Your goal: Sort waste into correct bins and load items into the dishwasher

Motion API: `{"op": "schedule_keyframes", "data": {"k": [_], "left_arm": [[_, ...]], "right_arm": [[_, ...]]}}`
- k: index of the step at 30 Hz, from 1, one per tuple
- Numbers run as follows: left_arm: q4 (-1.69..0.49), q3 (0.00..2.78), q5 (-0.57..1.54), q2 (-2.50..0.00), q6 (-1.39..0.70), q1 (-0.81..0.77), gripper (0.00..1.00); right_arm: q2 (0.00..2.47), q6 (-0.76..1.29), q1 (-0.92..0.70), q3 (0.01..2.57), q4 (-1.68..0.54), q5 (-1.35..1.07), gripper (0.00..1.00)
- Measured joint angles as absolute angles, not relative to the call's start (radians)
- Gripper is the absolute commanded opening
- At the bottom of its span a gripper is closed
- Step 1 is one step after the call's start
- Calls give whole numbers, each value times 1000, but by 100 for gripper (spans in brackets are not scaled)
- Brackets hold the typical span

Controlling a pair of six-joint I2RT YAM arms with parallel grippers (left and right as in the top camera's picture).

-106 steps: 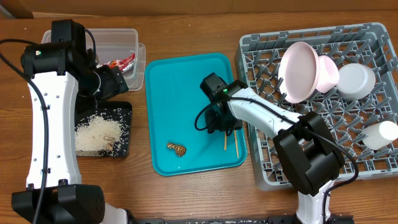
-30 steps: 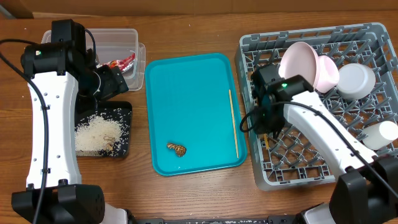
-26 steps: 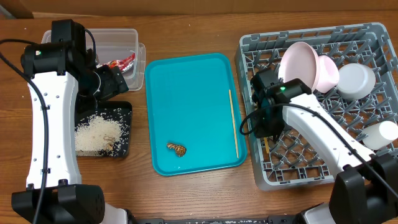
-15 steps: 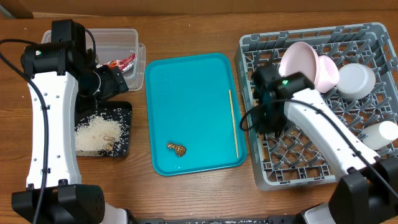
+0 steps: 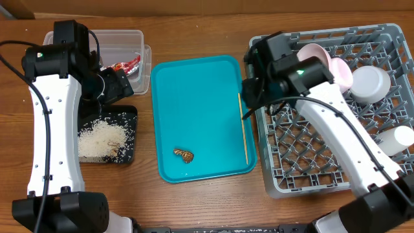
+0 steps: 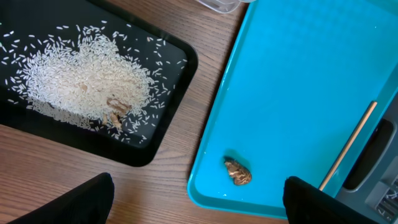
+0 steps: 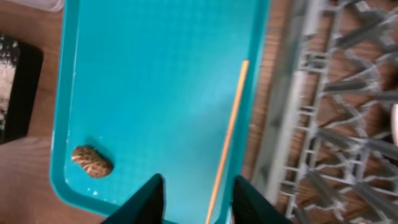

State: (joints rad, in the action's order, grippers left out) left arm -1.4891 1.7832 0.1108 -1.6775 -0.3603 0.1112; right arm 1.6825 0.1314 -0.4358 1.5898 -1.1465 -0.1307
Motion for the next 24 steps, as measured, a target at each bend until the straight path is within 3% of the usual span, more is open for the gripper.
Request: {"op": "schedule_keyframes", "data": {"k": [24], "left_arm": [[-1489,1783,111,-1678,-360,111,89]], "right_arm": [[2102,221,-527,1574,-1156,-75,47]]}}
